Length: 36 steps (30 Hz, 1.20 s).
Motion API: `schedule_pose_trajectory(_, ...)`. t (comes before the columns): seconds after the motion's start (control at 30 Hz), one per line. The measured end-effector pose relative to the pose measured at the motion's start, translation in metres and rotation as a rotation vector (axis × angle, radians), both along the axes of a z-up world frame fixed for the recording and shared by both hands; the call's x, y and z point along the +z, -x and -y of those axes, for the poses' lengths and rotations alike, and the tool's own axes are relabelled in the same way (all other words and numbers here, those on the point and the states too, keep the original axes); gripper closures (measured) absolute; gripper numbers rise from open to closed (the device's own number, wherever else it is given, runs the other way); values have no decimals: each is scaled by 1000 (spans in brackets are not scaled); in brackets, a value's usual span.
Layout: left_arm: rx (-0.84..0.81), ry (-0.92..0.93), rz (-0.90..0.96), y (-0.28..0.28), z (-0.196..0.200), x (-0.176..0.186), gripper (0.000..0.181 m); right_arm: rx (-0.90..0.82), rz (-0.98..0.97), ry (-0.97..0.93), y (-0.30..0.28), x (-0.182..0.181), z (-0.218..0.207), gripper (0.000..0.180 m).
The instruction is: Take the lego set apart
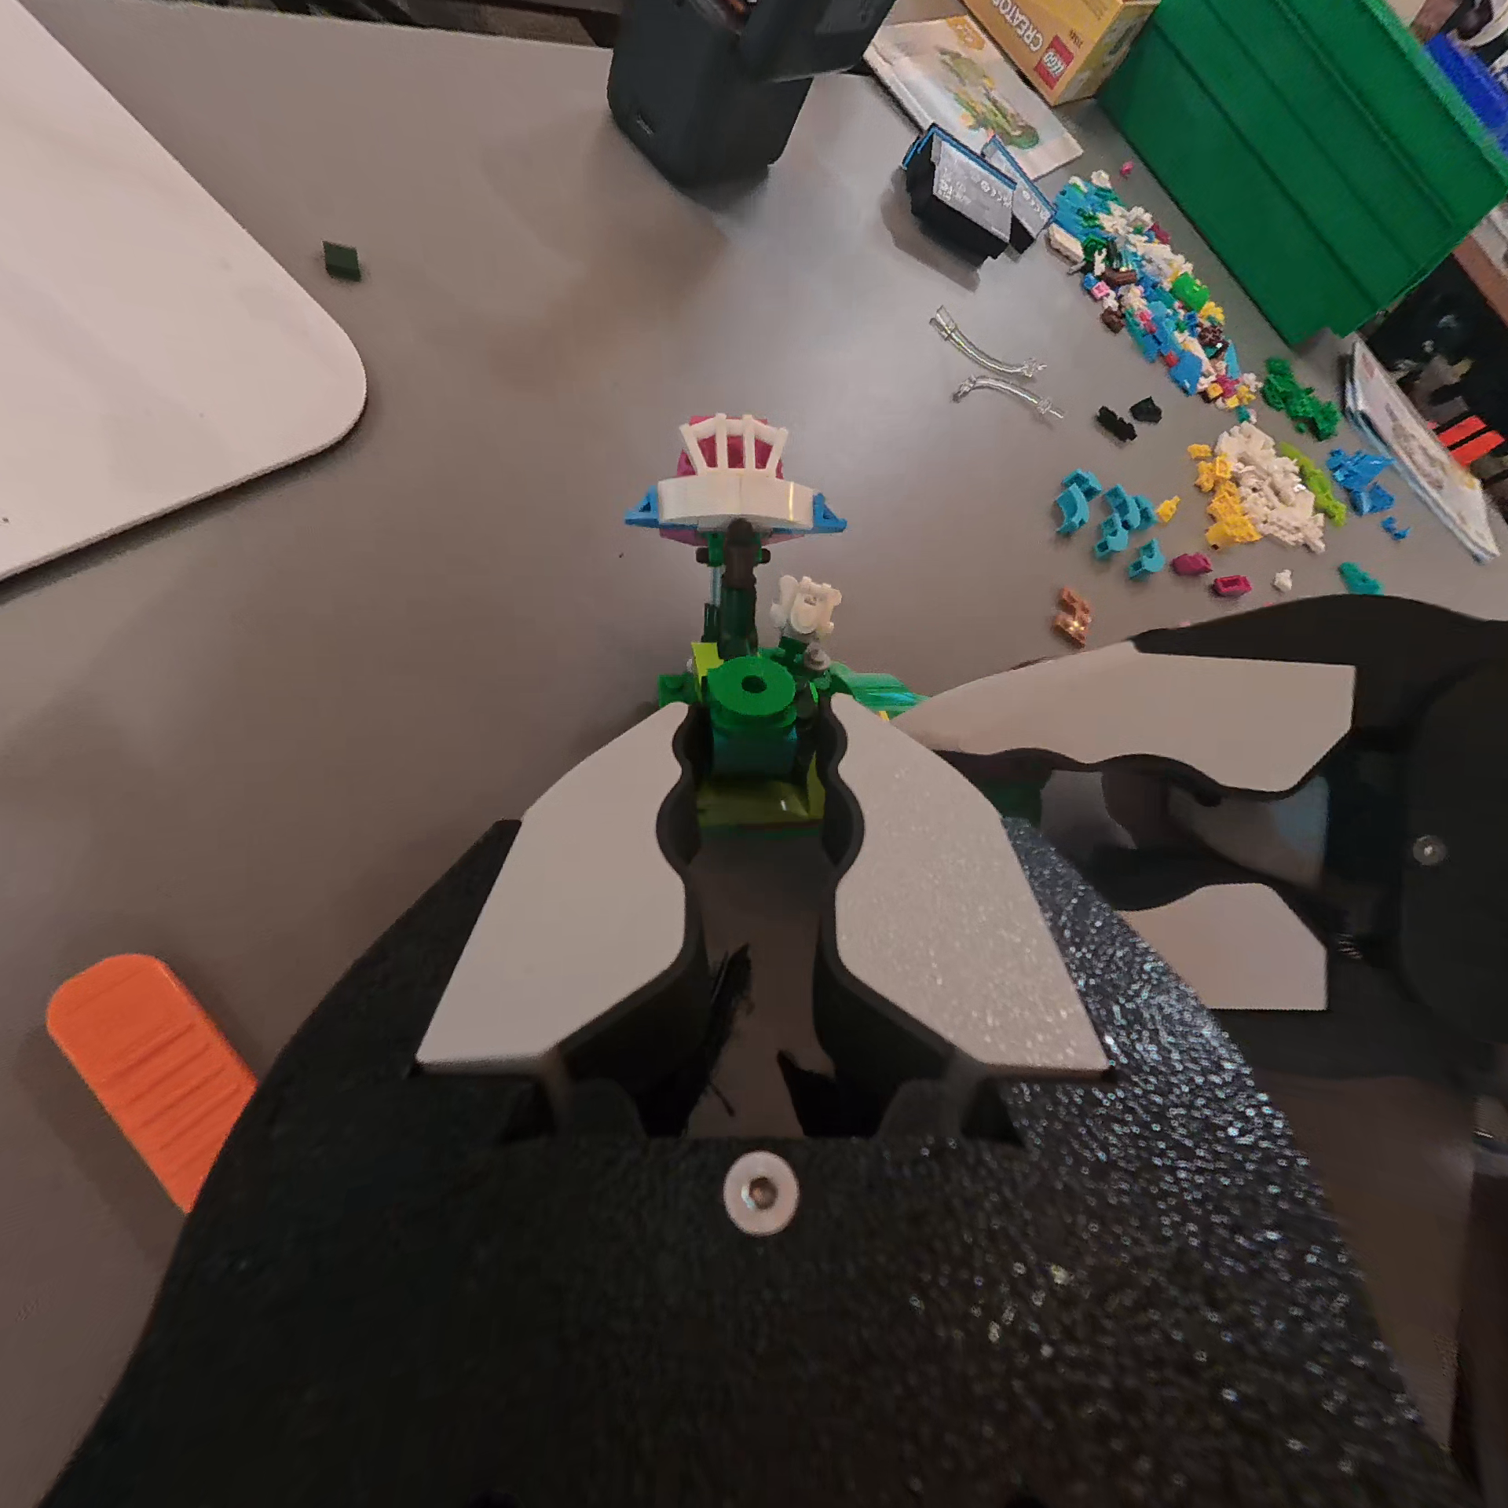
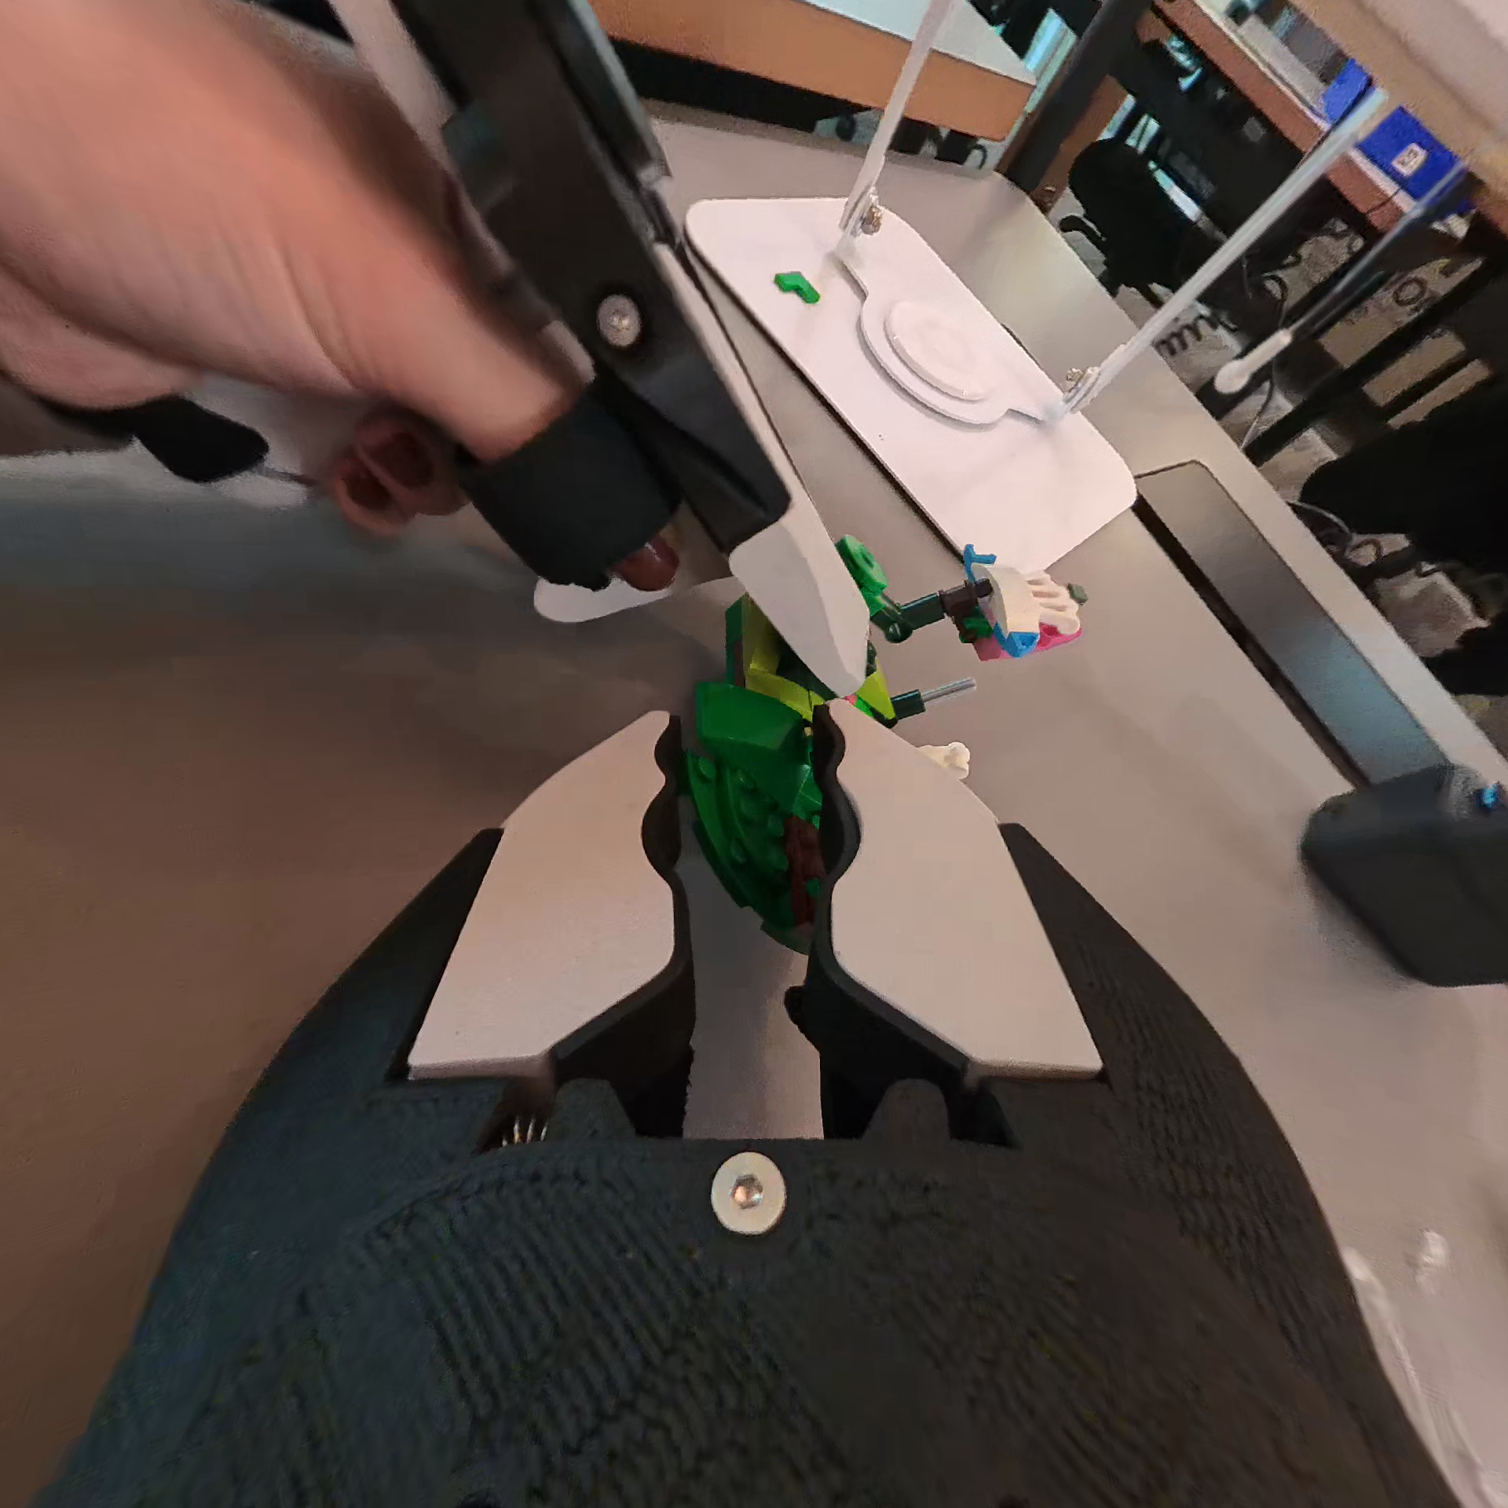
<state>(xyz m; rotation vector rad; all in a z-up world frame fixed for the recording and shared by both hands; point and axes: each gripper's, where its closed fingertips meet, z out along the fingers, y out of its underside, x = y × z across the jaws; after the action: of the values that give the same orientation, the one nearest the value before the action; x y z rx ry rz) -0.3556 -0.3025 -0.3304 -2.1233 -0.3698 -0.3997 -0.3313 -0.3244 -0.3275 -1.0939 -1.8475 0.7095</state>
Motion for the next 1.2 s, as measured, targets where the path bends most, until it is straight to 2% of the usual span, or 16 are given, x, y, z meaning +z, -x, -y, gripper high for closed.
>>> schedule_pose_trajectory(0.1, 6, -1, -38, -1, -2, 2, 155, -3, -7, 65, -1, 2, -1, 150)
schedule_pose_trajectory(0.3, -4, 4, 2, -9, -4, 1, 155, -17, 6, -167, -8, 1, -1, 149)
schedule_pose_trajectory(0.4, -10, 33, -38, -10, -5, -4, 154, -21, -26, -231, -9, 14, 3, 150)
schedule_pose_trajectory(0.5, -12, 47, -41, -11, -6, -8, 155, -19, 49, -185, -10, 12, 7, 148)
schedule_pose_trajectory(0.63, -14, 39, -8, -11, -5, -7, 155, -29, 140, -237, -11, -3, -1, 147)
schedule_pose_trajectory(0.73, -12, 31, 17, -10, -4, -6, 155, -43, 138, -279, -10, -6, -6, 158)
schedule_pose_trajectory(0.83, -11, 12, 23, -8, -4, -3, 155, -27, 80, -217, -7, 0, -2, 163)
schedule_pose_trajectory(1.0, -16, -24, -3, -10, -6, 3, 154, 2, 45, 157, -6, 9, 4, 164)
schedule_pose_trajectory(1.2, -31, -44, -10, -10, -6, 6, 154, 2, 15, 234, -4, 13, 9, 166)
